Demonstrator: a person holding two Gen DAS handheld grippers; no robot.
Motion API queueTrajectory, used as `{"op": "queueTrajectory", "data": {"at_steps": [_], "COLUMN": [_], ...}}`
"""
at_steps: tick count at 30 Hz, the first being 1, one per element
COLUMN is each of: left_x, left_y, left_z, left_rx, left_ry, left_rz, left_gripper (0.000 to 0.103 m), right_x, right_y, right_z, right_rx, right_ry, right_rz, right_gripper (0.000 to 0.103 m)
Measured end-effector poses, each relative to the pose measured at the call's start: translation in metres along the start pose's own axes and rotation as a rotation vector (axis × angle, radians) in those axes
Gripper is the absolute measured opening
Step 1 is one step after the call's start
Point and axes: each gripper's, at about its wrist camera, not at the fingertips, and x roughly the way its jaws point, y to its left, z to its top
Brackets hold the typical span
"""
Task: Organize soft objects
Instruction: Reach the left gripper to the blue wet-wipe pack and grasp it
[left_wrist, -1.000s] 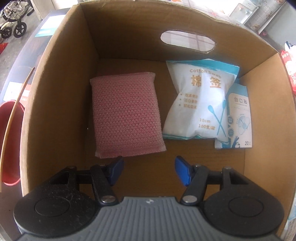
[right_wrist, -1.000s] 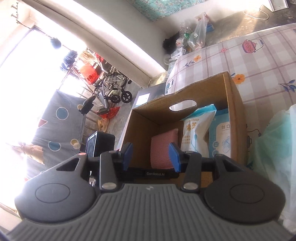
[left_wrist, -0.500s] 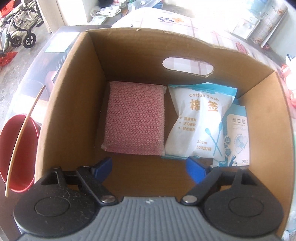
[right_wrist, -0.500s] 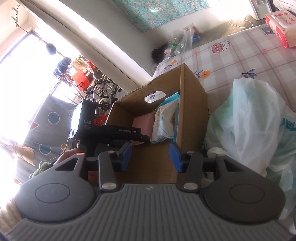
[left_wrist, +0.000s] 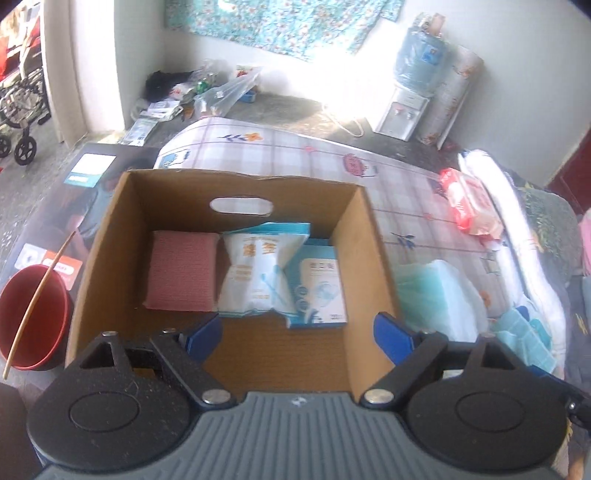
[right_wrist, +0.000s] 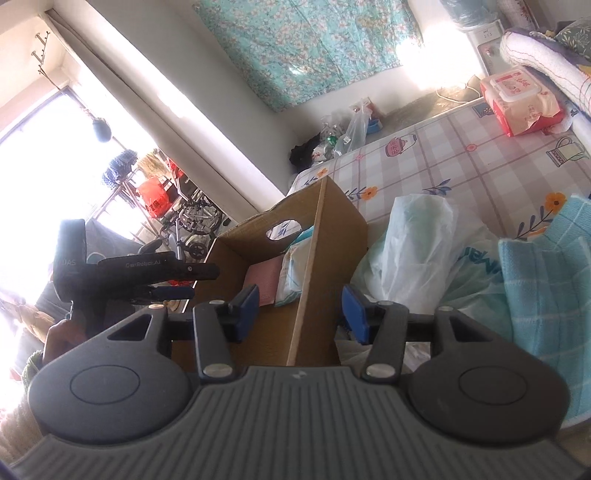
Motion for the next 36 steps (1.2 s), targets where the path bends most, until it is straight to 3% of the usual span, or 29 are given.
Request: {"op": "queueTrajectory", "data": {"at_steps": [3, 9, 14, 20, 25, 29, 36], "left_x": [0.003, 0.030, 0.064, 0.110, 0.160, 0.199, 0.243], "left_y": [-0.049, -0.151, -0.222, -0.276, -0.312, -0.323, -0.322], "left_z": [-0.003, -0.004, -0.001, 0.005, 0.007, 0.007, 0.004], "left_rx": [0.077, 0.215, 0.220, 0.232, 0.273, 0.245, 0.238], "left_ry": [0.000, -0.004, 0.037, 0.093, 0.180, 0.261, 0.375], "left_rz": [-0.076, -0.196, -0.235, -0.250, -0.243, -0.243, -0.221], "left_gripper": [0.090, 0.090, 0.081, 0.064, 0.054, 0.042, 0.041], "right_x": [-0.032, -0.090, -0.110, -0.089, -0.055, -0.039, -0.013], "right_y": [-0.013, -0.069, -0.142, -0.216, -0.236, -0.248, -0.263], "right_z": [0.007, 0.036, 0.060, 0.077, 0.084, 0.090, 0.102], "right_rx": [-0.015, -0.030, 0.025, 0.057, 0.002, -0.018, -0.056], "right_ry": [-0.055, -0.137, -0.145, -0.054, 0.036, 0.101, 0.240], "right_rz": [-0.048, -0.244, -0.432, -0.534, -0.587, -0.594, -0.574], "right_gripper": [0.049, 0.049, 0.049, 0.045, 0.044, 0.044, 0.047]}}
